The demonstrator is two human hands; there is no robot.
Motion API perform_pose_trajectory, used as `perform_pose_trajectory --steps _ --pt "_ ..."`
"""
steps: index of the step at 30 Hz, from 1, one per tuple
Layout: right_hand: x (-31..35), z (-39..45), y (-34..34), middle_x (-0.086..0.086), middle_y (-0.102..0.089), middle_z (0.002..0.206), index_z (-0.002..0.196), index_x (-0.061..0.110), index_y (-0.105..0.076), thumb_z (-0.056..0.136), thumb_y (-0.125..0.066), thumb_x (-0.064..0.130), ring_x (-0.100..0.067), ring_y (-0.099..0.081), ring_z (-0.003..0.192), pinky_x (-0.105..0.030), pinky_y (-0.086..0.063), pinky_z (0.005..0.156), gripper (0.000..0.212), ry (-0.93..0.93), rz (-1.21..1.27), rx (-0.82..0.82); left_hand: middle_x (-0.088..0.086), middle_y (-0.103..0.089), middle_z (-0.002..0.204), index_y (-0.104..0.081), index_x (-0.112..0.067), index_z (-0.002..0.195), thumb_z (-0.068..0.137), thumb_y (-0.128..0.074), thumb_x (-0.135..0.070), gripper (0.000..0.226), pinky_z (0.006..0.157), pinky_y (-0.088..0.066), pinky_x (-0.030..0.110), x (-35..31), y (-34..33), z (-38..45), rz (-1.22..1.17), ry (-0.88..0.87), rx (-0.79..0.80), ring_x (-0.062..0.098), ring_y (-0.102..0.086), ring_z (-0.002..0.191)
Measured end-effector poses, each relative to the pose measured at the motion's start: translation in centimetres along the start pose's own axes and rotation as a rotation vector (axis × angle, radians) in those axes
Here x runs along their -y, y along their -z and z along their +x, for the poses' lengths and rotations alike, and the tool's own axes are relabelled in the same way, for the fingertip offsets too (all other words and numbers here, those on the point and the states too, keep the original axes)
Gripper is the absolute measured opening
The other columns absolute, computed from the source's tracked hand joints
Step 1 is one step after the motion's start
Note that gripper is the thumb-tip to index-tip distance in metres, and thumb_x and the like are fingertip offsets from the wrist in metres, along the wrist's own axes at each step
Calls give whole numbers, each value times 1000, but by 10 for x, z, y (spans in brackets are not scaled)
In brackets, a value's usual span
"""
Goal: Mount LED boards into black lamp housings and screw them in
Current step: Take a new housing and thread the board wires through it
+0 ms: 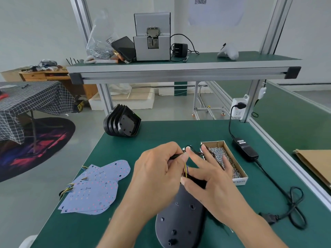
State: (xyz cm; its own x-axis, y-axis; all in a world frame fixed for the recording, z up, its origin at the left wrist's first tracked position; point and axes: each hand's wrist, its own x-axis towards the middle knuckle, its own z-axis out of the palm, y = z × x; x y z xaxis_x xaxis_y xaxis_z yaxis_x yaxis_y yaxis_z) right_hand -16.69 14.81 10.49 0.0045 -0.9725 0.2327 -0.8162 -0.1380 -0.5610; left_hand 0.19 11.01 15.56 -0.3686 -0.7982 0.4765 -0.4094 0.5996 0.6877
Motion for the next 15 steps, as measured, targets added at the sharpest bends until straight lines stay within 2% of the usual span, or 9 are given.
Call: perform_pose_trajectory --steps 3,6,8,10,12,13,14,15 --pt "-1 -1 0 40 -20 162 74 67 -52 99 -61 52 8 8 155 -50 11 125 30 -3 -14 -8 -13 -43 51 -53 -24 76 96 -54 -42 27 49 -28 20 0 -1 1 -7 -21 -5 14 -33 52" --pt "-2 -1 2 39 -12 164 96 56 -68 97 -54 57 8 14 154 -48 14 126 14 -13 -39 32 -14 -44 51 -54 -23 76 98 -57 -37 26 50 -28 18 6 -1 1 -39 7 -1 12 -33 51" --pt "1 0 6 43 -7 162 113 63 -65 90 -49 65 11 15 153 -43 16 125 29 25 31 22 -14 -42 51 -55 -22 75 100 -58 -33 28 49 -27 17 11 -1 0 -75 26 -6 10 -32 50" --pt "7 3 12 45 -11 161 104 69 -66 86 -48 72 15 10 152 -42 13 124 25 61 167 4 -14 -44 52 -57 -20 75 98 -56 -37 28 49 -27 16 10 2 -2 -78 17 -5 10 -33 49" --pt "10 4 14 47 -20 157 87 61 -70 88 -51 72 16 4 152 -48 10 126 22 66 219 -19 -15 -47 52 -59 -21 74 98 -55 -35 28 48 -27 14 7 4 -3 -111 8 -20 8 -35 46" --pt "12 4 14 48 -23 155 90 59 -71 91 -55 69 16 3 152 -49 10 126 19 57 203 -22 -16 -47 51 -58 -22 74 99 -55 -33 27 47 -27 12 4 5 -3 -137 3 -38 8 -34 45" --pt "13 5 13 48 -26 154 95 63 -70 94 -59 63 16 3 152 -50 12 126 11 38 180 -7 -16 -45 50 -57 -23 73 99 -56 -32 28 47 -26 12 2 6 -2 -156 -3 -55 7 -33 45" --pt "14 6 14 48 -27 154 94 69 -67 96 -62 57 15 4 152 -51 12 126 13 24 161 2 -16 -42 50 -55 -24 73 99 -56 -32 28 47 -26 12 0 7 0 -164 -6 -68 8 -31 46"
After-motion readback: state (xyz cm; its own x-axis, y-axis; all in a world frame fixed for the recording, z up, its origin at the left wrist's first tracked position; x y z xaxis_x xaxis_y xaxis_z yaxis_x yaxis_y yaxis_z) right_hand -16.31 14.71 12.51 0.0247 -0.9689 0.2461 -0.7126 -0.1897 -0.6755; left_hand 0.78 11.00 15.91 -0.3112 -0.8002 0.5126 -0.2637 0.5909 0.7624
